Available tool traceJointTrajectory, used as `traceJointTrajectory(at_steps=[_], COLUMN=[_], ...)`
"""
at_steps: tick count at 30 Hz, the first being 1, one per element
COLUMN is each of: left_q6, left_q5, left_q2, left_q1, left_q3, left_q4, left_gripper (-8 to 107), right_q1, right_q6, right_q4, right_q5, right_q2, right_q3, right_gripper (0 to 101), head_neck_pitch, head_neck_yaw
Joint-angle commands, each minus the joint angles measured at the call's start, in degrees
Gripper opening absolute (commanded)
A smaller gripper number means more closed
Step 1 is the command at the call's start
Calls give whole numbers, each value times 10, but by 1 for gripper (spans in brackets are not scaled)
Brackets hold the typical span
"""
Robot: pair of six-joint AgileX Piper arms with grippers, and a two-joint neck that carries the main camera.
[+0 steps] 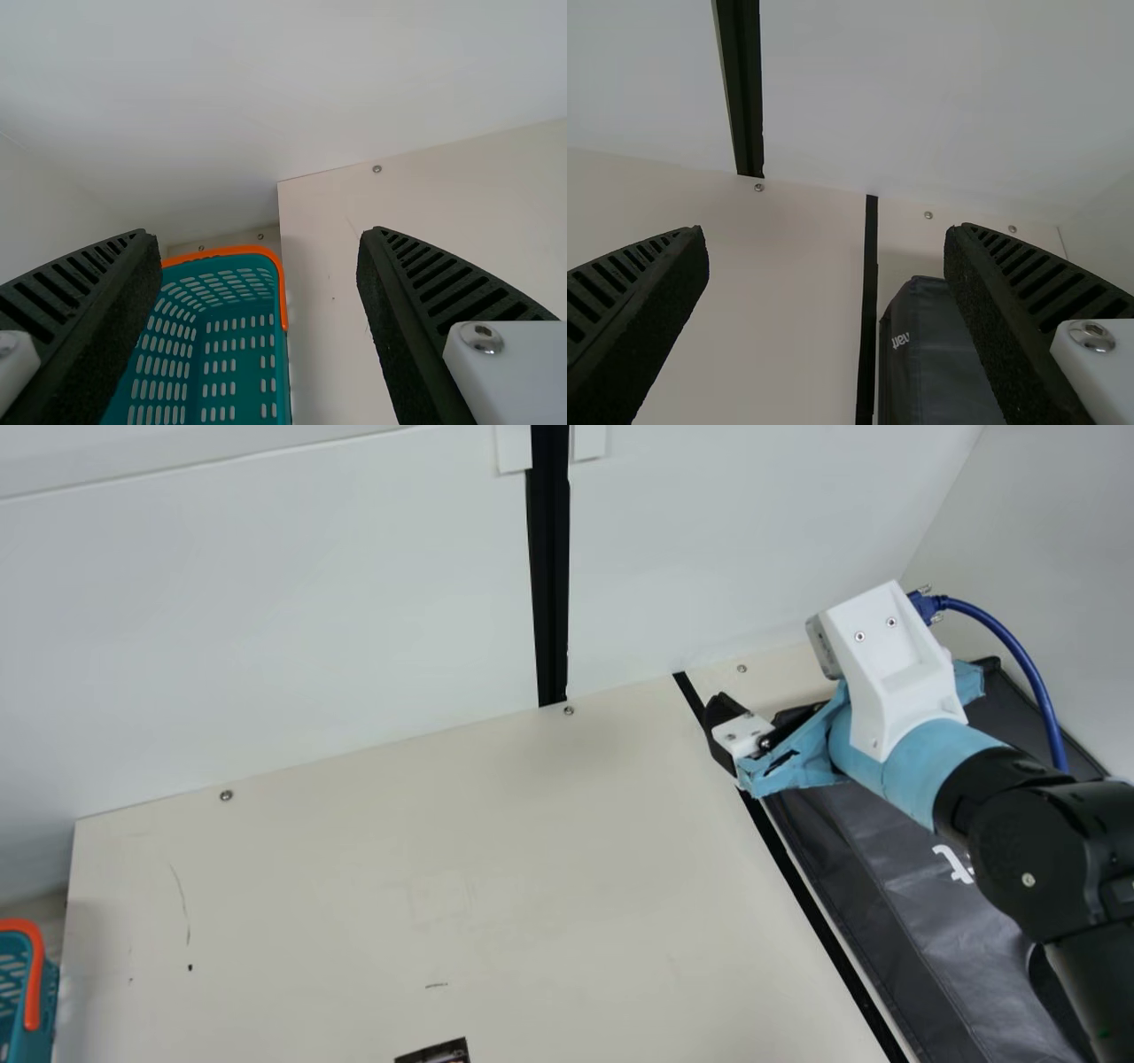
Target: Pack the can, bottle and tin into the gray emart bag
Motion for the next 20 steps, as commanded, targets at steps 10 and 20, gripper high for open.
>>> traceJointTrajectory(at_steps=[10, 20], left_q6=[0, 0], left_q5=[0, 0], left_q2=[0, 0], left_q1=[0, 0], left_q3=[0, 0], left_q4=[0, 0], left_gripper=[90, 90], right_q1=[0, 0], right_q6=[0, 0], right_q4=[0, 0], right_q5=[0, 0], right_q2=[0, 0], right_q3=[0, 0], right_gripper=[91, 91], head_neck_pitch=[-13, -13], head_neck_yaw=[0, 0])
